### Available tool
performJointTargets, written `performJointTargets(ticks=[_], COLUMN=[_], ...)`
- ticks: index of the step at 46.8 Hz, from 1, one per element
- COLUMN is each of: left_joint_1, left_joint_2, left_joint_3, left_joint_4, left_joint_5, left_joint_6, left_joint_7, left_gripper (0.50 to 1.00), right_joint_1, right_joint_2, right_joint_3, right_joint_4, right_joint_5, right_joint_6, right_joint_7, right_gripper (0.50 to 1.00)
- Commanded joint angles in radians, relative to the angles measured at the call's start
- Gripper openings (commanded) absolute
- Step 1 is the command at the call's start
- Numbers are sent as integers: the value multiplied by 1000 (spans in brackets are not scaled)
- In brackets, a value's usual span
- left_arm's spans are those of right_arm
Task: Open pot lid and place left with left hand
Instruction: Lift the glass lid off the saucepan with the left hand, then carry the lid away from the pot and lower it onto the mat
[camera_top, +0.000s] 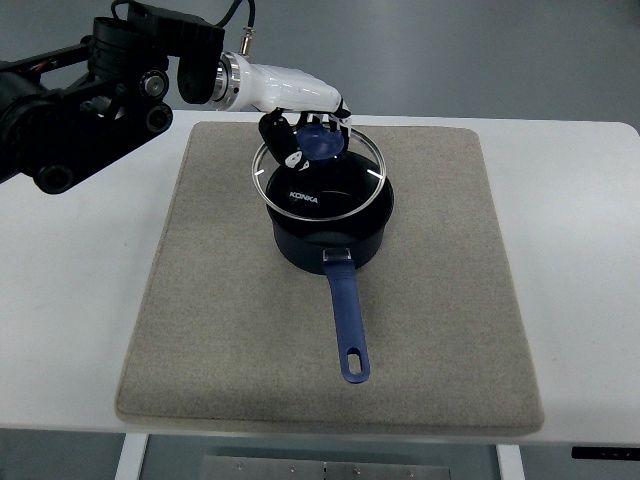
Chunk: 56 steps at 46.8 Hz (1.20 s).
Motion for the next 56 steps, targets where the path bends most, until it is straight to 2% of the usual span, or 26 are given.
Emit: performJointTargets(ticks=[1, 22, 33, 49, 56], left_joint_1=[1, 10, 70, 122, 150], left_joint_2=[0, 2, 6, 89, 95], left_joint_3=[-1, 3, -2, -8, -1], left_joint_4=[1, 5, 10, 10, 13], left_joint_5=[-2, -1, 8, 7, 13], left_joint_6=[-1, 2, 14, 43, 59], left_joint_7=[0, 0, 2, 0, 2], left_gripper=[500, 500, 500, 500, 500], right_joint_1=[0, 0, 0, 0, 0], right_joint_2=[0, 0, 0, 0, 0], right_joint_3=[0, 0, 0, 0, 0], right_joint_4=[-1, -1, -1, -1, -1], right_joint_5=[0, 0, 0, 0, 0], right_joint_6=[0, 0, 0, 0, 0], right_joint_7=[0, 0, 0, 0, 0], right_gripper=[915, 915, 915, 915, 915])
